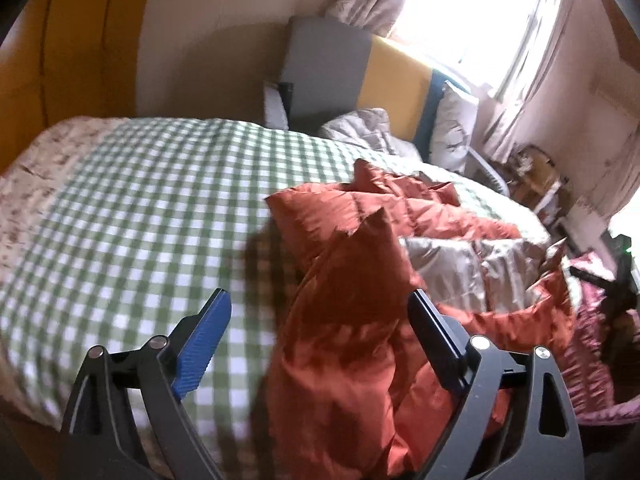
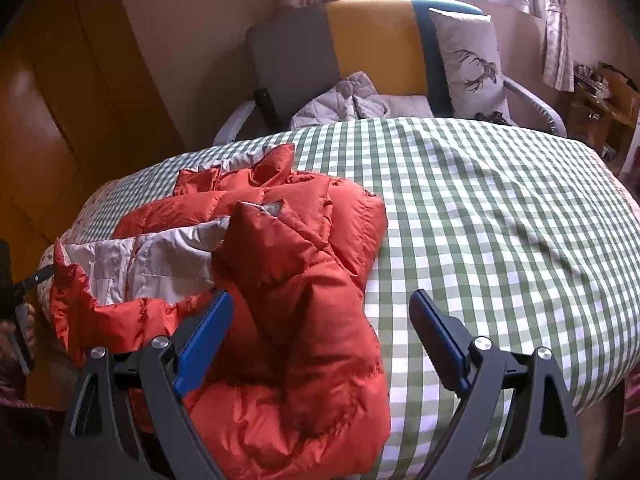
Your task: Fold large clothes
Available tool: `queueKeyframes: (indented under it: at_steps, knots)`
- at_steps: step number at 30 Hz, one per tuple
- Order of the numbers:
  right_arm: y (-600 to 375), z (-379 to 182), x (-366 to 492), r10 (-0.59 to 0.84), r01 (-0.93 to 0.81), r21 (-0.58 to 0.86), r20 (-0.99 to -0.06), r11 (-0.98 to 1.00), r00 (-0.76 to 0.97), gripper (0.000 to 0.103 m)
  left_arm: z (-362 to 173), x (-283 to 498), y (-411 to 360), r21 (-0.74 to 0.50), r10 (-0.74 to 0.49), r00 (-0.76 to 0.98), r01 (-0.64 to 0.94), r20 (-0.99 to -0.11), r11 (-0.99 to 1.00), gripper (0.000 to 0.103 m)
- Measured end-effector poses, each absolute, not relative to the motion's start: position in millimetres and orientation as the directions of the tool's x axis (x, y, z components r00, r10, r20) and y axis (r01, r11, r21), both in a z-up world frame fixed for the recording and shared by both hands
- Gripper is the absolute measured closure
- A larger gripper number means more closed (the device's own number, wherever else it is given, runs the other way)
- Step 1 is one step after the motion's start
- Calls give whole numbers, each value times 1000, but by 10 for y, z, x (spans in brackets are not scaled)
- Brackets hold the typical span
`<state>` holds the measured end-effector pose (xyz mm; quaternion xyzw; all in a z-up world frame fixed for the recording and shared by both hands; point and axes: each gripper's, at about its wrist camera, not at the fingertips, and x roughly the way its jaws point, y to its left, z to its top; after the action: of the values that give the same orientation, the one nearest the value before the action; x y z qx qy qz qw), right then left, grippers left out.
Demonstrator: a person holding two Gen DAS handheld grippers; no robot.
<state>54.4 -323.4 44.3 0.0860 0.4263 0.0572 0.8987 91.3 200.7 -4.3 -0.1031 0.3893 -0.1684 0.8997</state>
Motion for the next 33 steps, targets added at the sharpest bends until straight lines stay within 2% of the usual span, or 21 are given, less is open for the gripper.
queueKeyframes:
  at_steps: [9,10,11,12,13,14,16,19,20,27,33]
  knots:
    - [-3100,242,886,233,-112,206,-785,972,575,16,-244,1129,1908,-406,-503,548,298,-669,864,14]
    - [-3070,216,909,233,-117,203,-790,972,568,19,-264,1130,1890,-416,-516,534,306,-669,856,21]
    - [-3042,190,917,235,-124,201,-795,972,559,22,-279,1128,1878,-425,-531,520,318,-669,848,34]
    - [-3035,178,911,241,-131,203,-797,970,554,30,-287,1118,1865,-426,-536,511,325,-672,844,37]
    - [-3020,166,899,245,-137,203,-798,970,551,38,-289,1096,1855,-414,-529,512,330,-676,848,48]
    - [-3010,157,877,242,-139,198,-799,970,550,42,-288,1076,1853,-413,-535,509,341,-675,845,64]
    - [-3001,147,838,233,-131,192,-803,973,549,63,-267,1014,1850,-399,-528,517,347,-674,849,80]
    - [-3009,229,736,215,-104,189,-796,976,565,81,-198,892,1888,-373,-504,553,340,-663,863,90]
    - [-3002,277,700,211,-102,187,-791,977,574,83,-159,845,1905,-373,-507,562,344,-653,862,93]
    - [-2844,745,424,189,-135,133,-753,982,630,89,271,529,1963,-362,-543,621,404,-566,840,97]
    - [-2845,1156,516,183,-131,128,-682,983,708,90,658,717,2088,-398,-582,669,429,-462,811,97]
